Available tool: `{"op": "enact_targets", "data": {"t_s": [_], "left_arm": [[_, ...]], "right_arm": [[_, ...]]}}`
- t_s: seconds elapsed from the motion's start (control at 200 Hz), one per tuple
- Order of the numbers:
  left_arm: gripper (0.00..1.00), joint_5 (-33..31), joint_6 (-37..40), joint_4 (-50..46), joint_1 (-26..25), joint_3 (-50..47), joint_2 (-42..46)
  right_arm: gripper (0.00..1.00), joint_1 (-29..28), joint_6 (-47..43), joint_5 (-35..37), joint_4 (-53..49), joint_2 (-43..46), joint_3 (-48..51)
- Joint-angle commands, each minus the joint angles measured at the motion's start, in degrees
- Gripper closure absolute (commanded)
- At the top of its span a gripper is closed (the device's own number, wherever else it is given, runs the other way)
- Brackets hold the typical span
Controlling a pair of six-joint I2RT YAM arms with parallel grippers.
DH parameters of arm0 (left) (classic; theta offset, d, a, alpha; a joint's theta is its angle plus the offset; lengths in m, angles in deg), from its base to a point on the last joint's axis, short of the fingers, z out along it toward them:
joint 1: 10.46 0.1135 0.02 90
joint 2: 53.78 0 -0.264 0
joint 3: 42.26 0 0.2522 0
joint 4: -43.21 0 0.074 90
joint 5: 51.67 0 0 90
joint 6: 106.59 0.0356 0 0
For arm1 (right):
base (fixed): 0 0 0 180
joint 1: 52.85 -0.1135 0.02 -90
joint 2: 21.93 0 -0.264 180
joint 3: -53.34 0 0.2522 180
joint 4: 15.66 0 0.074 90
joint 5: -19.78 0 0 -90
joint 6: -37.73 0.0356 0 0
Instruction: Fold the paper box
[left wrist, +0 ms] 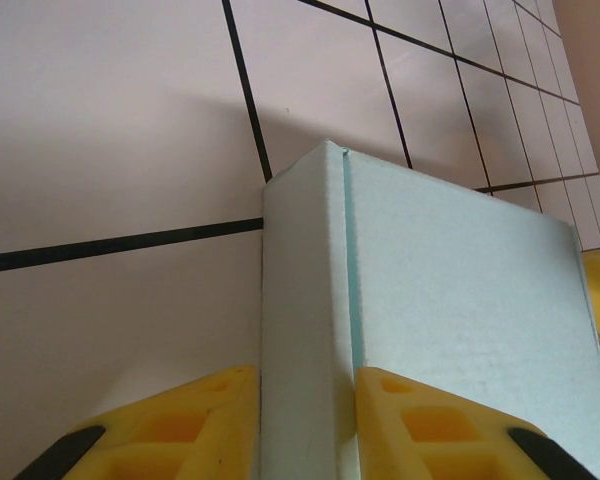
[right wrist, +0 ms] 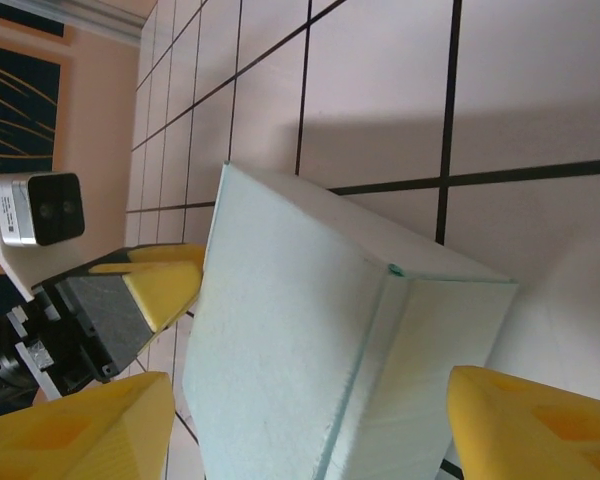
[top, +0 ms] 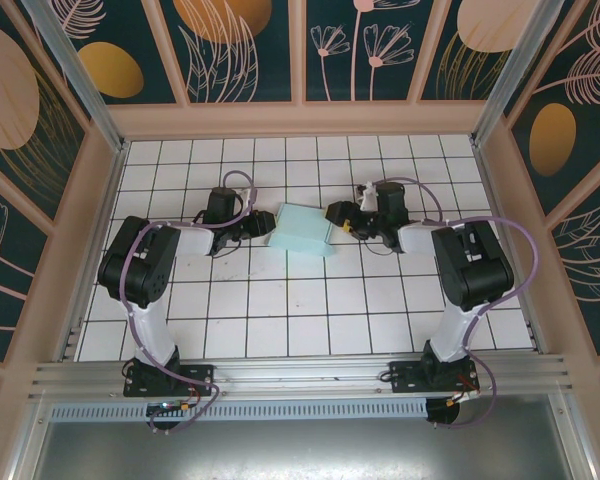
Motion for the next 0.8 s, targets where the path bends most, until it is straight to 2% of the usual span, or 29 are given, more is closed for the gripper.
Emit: {"op": "enact_targets", "data": {"t_s": [0.0,0.13,0.21,0.325,0.47,0.796], "left_arm": [[0.7,-1.42,-0.16,-1.86,0.83,-1.38,-2.13],[0.71,-1.64,-0.25,-1.82,1.27,-1.77,-2.01],[0.71,-1.58,-0.29,-1.76,1.34,-1.89,-1.94],[0.71,-1.43,-0.41,-1.71,1.32,-1.74,-1.83],[0.71,-1.16,-0.42,-1.59,1.33,-1.68,-1.77],[0.71,-1.06,-0.63,-1.07,1.34,-1.75,-2.22]], "right_arm": [[0.27,-0.21,0.96,0.83,1.75,0.41,1.1],[0.25,-0.13,1.25,6.45,0.37,3.26,2.68],[0.25,-0.14,2.48,7.17,0.7,4.18,3.93],[0.25,-0.27,5.48,3.73,5.35,3.82,6.14],[0.3,-0.95,6.91,-0.28,8.98,1.95,5.55],[0.36,-2.0,10.32,-4.52,13.68,-0.71,3.97]]}}
